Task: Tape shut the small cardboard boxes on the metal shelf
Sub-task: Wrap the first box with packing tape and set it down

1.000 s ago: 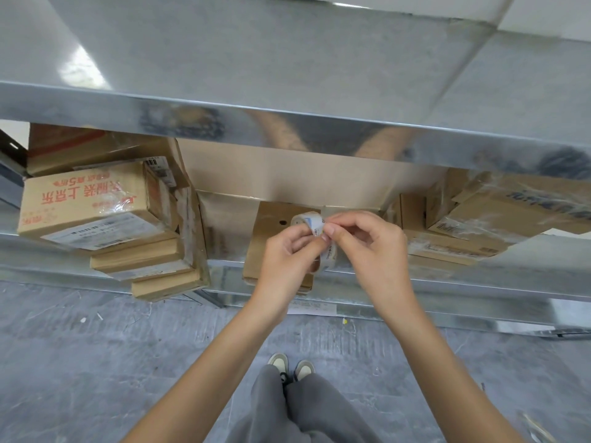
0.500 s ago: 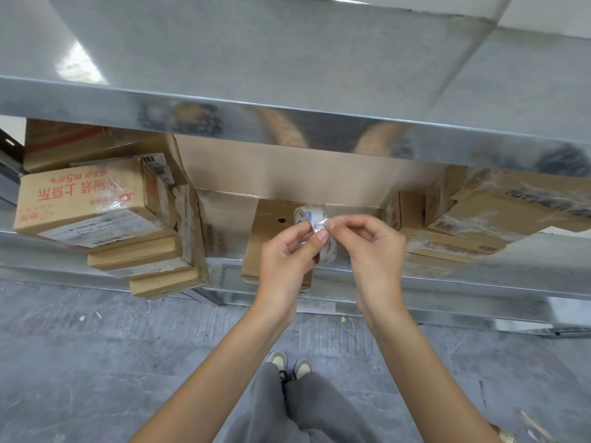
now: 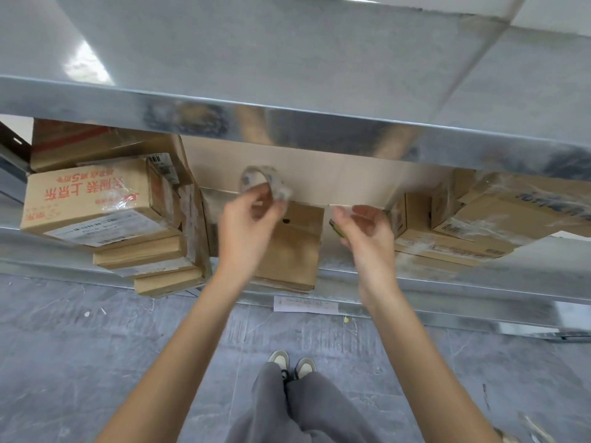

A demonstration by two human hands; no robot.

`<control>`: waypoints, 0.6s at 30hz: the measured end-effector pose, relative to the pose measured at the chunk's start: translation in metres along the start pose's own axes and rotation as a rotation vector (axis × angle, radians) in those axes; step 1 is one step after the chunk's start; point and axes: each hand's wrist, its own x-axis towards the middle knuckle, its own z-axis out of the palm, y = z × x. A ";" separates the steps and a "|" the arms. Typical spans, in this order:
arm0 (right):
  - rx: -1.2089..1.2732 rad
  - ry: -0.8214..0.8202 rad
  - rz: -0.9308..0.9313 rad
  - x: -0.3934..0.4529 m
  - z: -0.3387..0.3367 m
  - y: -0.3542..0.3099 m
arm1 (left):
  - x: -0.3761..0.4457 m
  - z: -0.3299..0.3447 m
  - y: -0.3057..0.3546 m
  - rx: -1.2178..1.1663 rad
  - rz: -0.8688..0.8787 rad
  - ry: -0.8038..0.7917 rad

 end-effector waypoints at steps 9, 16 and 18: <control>-0.335 -0.184 0.268 -0.009 0.018 0.102 | 0.051 0.004 -0.117 0.911 -0.135 -0.157; 0.023 -0.208 0.504 0.005 0.011 0.111 | 0.058 0.013 -0.141 0.772 -0.224 -0.216; 0.047 -0.180 0.460 0.008 0.006 0.109 | 0.058 0.014 -0.140 0.649 -0.193 -0.191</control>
